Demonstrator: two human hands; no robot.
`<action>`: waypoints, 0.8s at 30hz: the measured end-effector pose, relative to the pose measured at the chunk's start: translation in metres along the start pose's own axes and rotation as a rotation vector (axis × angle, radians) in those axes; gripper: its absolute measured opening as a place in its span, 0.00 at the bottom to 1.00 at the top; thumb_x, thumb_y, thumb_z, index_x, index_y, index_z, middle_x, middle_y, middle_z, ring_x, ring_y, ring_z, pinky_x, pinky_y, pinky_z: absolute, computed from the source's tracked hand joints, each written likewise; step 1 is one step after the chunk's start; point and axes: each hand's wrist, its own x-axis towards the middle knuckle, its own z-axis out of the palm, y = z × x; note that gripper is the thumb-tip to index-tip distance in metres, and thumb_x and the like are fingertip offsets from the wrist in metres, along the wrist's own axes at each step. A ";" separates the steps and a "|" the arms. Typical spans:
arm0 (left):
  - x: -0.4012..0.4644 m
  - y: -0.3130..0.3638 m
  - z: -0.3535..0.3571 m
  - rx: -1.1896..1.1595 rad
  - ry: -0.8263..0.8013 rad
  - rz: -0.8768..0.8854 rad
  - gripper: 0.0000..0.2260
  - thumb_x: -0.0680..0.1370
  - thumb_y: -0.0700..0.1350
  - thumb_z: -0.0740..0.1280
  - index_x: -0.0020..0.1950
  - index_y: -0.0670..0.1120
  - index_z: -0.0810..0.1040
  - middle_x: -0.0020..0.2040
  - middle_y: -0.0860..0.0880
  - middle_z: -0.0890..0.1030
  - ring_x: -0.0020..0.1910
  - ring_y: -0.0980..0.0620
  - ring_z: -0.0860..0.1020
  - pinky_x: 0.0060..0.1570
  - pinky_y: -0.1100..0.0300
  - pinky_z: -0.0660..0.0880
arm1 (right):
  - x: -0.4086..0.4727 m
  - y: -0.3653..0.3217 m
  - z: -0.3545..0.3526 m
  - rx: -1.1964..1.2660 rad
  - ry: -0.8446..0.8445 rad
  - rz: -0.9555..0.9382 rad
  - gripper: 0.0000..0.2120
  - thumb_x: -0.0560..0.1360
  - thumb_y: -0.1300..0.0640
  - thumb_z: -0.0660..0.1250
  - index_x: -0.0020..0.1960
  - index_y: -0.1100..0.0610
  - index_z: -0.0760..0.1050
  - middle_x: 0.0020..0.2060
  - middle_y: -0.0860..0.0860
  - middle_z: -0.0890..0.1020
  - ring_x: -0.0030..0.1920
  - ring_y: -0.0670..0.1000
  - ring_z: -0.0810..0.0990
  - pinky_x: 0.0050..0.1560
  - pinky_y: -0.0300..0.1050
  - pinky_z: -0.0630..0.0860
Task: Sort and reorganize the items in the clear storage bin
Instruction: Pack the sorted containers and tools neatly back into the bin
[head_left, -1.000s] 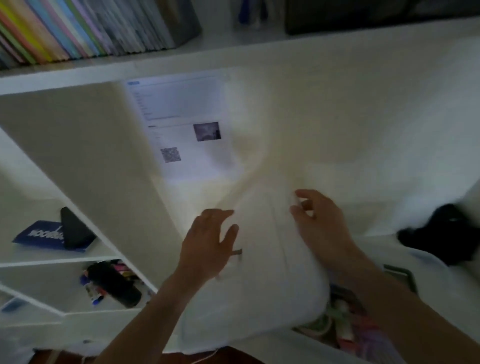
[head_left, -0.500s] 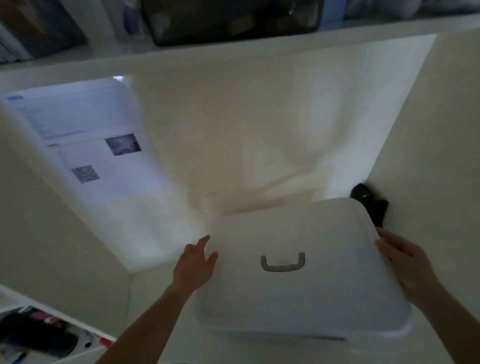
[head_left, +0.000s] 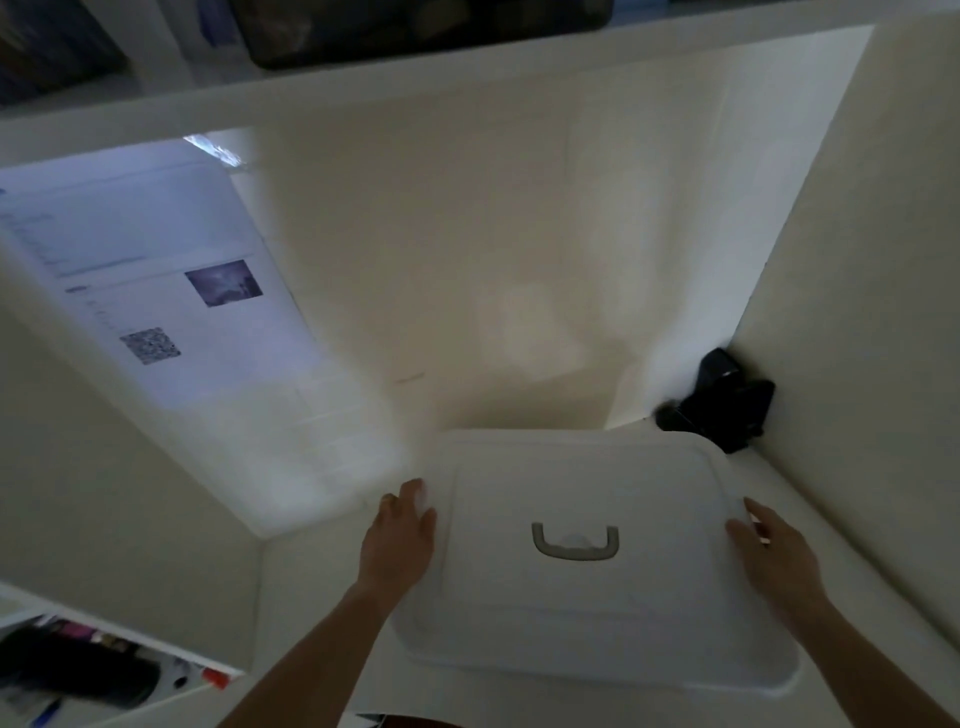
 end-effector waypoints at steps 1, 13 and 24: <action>-0.003 -0.003 0.003 0.010 0.014 0.018 0.22 0.83 0.51 0.58 0.77 0.50 0.62 0.65 0.41 0.73 0.60 0.39 0.77 0.56 0.49 0.75 | -0.001 0.002 0.002 -0.036 -0.005 -0.003 0.22 0.80 0.54 0.64 0.73 0.55 0.68 0.64 0.61 0.77 0.63 0.63 0.76 0.65 0.55 0.68; -0.026 -0.018 0.029 0.027 0.161 0.076 0.25 0.84 0.51 0.53 0.81 0.54 0.51 0.51 0.45 0.78 0.43 0.44 0.81 0.40 0.51 0.77 | -0.022 0.018 0.013 -0.400 -0.008 -0.049 0.27 0.82 0.42 0.44 0.79 0.42 0.42 0.58 0.60 0.80 0.53 0.62 0.80 0.55 0.57 0.73; -0.017 -0.013 0.024 0.143 0.136 0.063 0.23 0.83 0.48 0.57 0.79 0.50 0.61 0.62 0.42 0.77 0.52 0.39 0.81 0.47 0.48 0.77 | -0.015 0.029 0.013 -0.506 -0.014 -0.050 0.28 0.81 0.41 0.44 0.79 0.43 0.42 0.63 0.58 0.74 0.55 0.61 0.78 0.56 0.58 0.73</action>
